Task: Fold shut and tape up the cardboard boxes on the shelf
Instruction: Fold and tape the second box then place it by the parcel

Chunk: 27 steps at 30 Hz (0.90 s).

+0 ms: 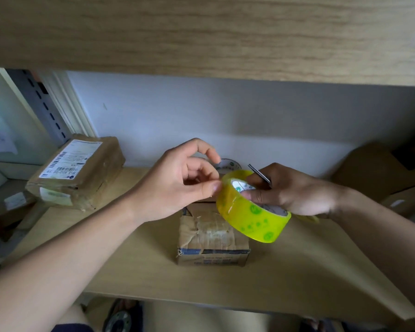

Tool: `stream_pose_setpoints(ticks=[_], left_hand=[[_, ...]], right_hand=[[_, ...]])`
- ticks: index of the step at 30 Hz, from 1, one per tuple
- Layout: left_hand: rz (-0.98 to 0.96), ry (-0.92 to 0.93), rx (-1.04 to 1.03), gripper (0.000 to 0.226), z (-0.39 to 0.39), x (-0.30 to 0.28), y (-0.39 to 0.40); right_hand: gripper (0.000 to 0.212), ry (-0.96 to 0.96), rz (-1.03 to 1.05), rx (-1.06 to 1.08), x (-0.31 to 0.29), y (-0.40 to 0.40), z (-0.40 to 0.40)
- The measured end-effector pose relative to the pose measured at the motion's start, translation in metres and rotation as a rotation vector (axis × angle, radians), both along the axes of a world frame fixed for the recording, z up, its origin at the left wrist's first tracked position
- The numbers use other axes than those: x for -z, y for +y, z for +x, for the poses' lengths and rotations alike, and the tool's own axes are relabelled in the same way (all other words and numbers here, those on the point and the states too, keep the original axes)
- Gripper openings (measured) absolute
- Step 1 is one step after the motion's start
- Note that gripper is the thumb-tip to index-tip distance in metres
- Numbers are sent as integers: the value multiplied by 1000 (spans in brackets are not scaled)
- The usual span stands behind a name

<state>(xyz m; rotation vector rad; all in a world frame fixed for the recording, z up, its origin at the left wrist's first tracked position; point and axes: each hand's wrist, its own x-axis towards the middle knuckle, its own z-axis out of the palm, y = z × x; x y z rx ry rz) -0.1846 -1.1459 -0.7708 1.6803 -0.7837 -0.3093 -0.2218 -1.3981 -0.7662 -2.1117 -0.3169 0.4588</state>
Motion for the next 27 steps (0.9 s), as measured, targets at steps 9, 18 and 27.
stream_pose_setpoints(ticks=[9, 18, 27], left_hand=[[65, 64, -127, 17, -5, 2, -10], [33, -6, -226, 20, 3, 0, -17], [240, -32, -196, 15, 9, 17, -17]], right_hand=[[14, -155, -14, 132, 15, 3, 0], [44, -282, 121, 102, -6, 19, -25], [24, -1, 184, 23, -19, 24, -39]])
